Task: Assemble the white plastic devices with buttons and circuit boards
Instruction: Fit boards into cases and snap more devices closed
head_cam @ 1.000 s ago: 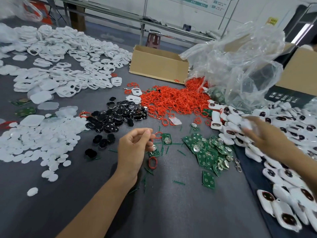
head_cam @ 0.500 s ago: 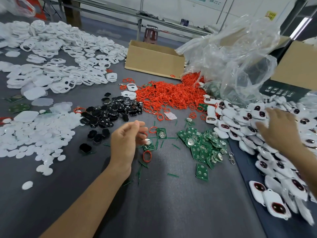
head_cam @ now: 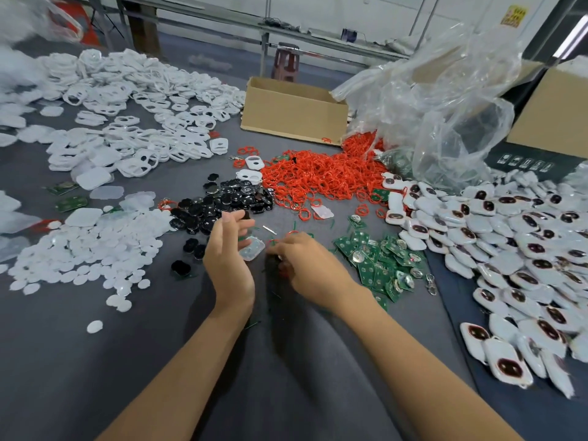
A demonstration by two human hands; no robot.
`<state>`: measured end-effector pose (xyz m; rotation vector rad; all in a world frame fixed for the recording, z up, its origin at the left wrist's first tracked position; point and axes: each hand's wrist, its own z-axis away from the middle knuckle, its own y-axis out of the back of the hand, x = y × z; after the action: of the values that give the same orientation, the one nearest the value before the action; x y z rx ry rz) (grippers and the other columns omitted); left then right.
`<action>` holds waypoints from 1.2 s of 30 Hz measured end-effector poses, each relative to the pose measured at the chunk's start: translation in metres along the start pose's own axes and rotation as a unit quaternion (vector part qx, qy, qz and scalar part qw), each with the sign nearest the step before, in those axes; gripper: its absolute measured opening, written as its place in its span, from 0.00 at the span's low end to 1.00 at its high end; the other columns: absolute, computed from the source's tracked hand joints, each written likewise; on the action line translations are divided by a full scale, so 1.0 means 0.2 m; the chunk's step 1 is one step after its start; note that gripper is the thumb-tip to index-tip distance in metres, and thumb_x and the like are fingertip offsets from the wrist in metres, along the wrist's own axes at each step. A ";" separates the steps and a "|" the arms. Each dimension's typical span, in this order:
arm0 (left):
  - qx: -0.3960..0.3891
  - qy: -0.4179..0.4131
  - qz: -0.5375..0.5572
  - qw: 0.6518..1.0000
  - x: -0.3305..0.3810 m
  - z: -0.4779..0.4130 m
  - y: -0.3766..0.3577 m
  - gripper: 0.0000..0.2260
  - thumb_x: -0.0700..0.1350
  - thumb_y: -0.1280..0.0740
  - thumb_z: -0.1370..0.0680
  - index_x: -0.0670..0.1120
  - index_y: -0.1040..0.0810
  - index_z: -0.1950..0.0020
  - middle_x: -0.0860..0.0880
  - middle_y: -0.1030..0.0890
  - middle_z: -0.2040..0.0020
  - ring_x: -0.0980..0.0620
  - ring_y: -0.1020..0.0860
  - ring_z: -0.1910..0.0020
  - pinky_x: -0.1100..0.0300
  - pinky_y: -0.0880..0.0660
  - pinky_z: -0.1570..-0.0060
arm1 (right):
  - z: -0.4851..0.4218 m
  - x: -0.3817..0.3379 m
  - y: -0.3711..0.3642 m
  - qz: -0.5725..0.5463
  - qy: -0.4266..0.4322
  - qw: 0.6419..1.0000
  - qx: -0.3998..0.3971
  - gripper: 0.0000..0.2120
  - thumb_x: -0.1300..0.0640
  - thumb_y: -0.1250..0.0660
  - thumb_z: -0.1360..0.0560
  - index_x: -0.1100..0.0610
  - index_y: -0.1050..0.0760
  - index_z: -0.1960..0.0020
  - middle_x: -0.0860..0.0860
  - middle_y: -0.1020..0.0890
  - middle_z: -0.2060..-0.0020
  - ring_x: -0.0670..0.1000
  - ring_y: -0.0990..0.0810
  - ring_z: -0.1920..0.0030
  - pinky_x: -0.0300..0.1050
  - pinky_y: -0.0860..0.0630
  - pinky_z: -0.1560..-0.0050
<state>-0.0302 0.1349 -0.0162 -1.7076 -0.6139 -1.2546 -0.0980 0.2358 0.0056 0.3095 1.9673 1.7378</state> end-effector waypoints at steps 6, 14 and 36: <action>0.006 -0.006 -0.010 1.000 0.00 0.00 0.00 0.17 0.57 0.43 0.23 0.47 0.21 0.49 0.45 0.17 0.54 0.52 0.21 0.54 0.54 0.25 0.50 | 0.05 0.07 0.04 -0.121 -0.086 0.987 0.057 0.09 0.63 0.30 0.30 0.58 0.23 0.51 0.48 0.27 0.59 0.48 0.28 0.57 0.39 0.34 0.55; -0.031 0.021 0.008 0.999 0.02 -0.02 0.03 0.15 0.54 0.41 0.22 0.45 0.23 0.45 0.44 0.18 0.53 0.50 0.22 0.52 0.55 0.25 0.49 | 0.26 0.21 0.12 0.015 -0.291 0.951 0.100 0.12 0.61 0.32 0.28 0.57 0.22 0.44 0.53 0.21 0.47 0.54 0.26 0.47 0.43 0.31 0.44; -0.063 -0.039 -0.122 0.990 0.16 0.12 0.45 0.07 0.50 0.33 0.26 0.54 0.20 0.49 0.52 0.16 0.56 0.52 0.19 0.54 0.54 0.24 0.50 | 0.64 -0.04 -0.04 -0.069 -0.118 0.984 0.112 0.21 0.52 0.37 0.22 0.48 0.31 0.29 0.41 0.34 0.29 0.42 0.37 0.28 0.37 0.39 0.30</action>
<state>0.0646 0.1105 -0.0216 -1.8339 -0.8255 -1.4292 -0.0264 0.3421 -0.0091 0.4241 1.9597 1.3307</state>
